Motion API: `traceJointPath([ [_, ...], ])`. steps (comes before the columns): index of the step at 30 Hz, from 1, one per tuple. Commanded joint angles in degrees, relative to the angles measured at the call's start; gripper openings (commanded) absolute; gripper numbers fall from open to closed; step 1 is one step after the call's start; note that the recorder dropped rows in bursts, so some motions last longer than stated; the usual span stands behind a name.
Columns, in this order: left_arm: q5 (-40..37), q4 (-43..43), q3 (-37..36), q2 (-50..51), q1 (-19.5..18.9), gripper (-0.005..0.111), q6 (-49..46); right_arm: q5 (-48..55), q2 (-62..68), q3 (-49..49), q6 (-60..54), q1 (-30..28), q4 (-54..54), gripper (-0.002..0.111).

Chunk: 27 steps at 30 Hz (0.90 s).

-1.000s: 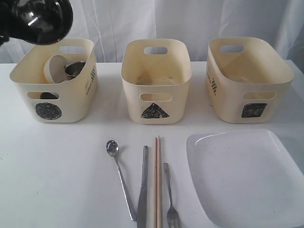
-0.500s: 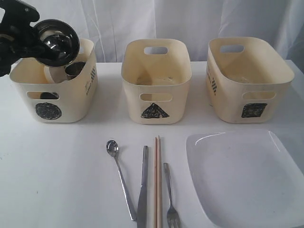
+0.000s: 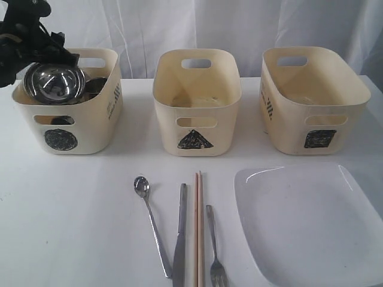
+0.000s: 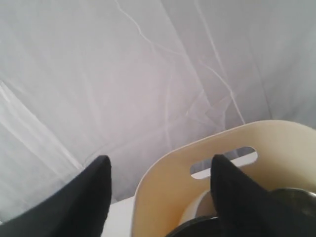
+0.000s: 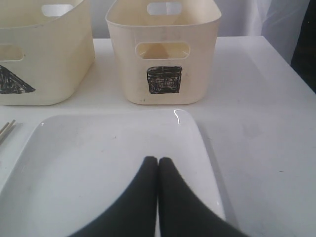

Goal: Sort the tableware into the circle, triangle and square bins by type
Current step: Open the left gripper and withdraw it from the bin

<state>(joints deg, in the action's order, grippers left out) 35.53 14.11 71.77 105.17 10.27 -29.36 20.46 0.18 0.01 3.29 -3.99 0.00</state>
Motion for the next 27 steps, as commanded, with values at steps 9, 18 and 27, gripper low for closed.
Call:
traceJointPath([
  [9,-37.90,0.15,0.26,-16.05,0.14,0.066,1.50,-0.83,-0.18,-0.01,-0.52,0.26,0.00,0.000],
  [18,-61.66,2.15,-0.61,-19.90,0.14,0.006,9.18,-0.83,-0.18,-0.01,-0.52,0.26,0.00,0.000],
  [27,-62.05,0.05,-0.61,-27.69,0.14,0.000,19.09,-0.83,-0.18,-0.01,-0.52,0.26,0.00,0.000],
])
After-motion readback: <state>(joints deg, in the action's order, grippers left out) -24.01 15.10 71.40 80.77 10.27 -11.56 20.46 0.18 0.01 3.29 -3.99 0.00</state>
